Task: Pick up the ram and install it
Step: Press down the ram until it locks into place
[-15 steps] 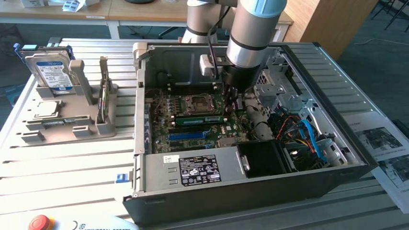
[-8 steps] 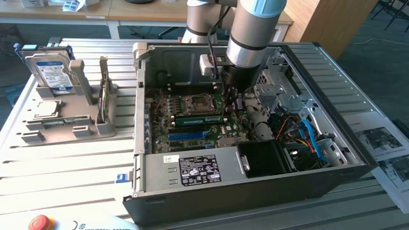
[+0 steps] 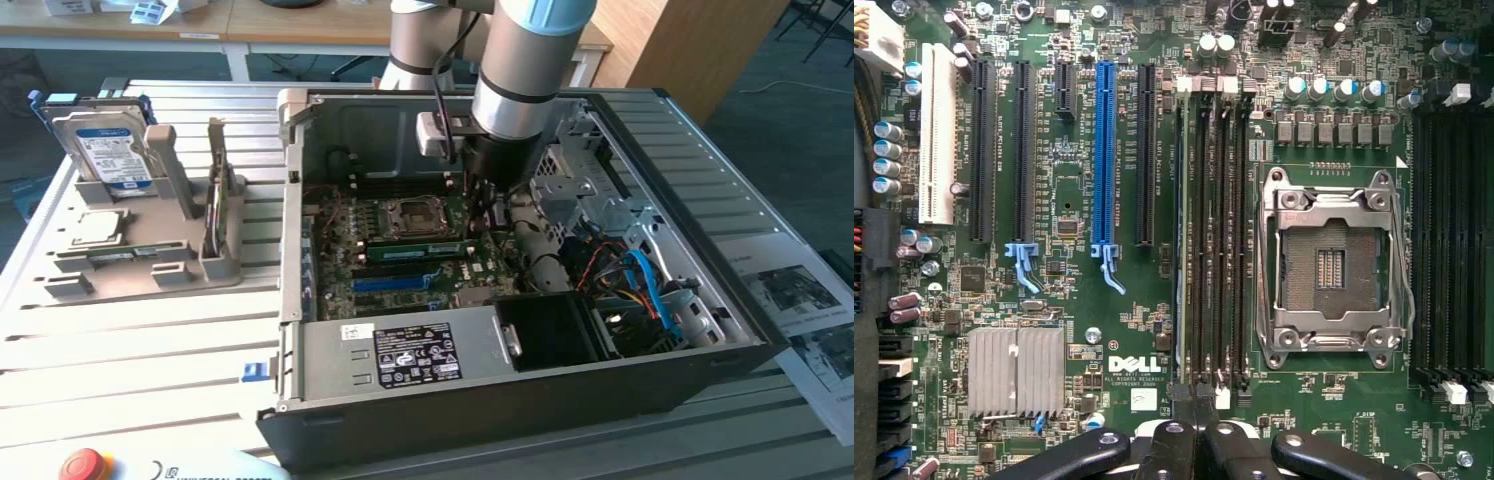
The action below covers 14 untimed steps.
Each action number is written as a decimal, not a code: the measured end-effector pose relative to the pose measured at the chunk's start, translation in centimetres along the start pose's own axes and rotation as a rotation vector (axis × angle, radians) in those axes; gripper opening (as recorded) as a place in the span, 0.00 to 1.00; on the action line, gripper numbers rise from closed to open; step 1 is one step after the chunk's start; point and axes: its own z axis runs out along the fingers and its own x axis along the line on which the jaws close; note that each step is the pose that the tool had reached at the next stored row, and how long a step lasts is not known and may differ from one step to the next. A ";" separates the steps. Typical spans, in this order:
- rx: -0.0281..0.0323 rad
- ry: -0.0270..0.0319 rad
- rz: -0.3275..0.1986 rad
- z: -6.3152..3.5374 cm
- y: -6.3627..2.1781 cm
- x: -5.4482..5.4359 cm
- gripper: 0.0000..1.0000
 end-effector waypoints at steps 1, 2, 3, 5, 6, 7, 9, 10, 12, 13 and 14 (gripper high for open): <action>0.0000 0.0000 0.000 0.01 0.01 -0.1 0.10; 0.0000 0.0000 0.000 0.02 0.01 -0.1 0.10; -0.0001 0.0001 0.000 0.02 0.01 -0.2 0.10; -0.0001 0.0000 0.000 0.02 0.01 -0.2 0.10; -0.0001 0.0001 0.000 0.02 0.01 -0.2 0.10; -0.0001 0.0000 0.000 0.02 0.01 -0.2 0.10; 0.0000 -0.0001 0.000 0.08 0.01 -0.2 0.10; 0.0000 -0.0001 0.000 0.15 0.00 -0.2 0.10; 0.0000 0.0001 0.000 0.30 0.01 -0.2 0.10; 0.0000 0.0002 0.000 0.39 0.01 -0.2 0.10; -0.0001 0.0002 0.000 0.47 0.01 -0.2 0.10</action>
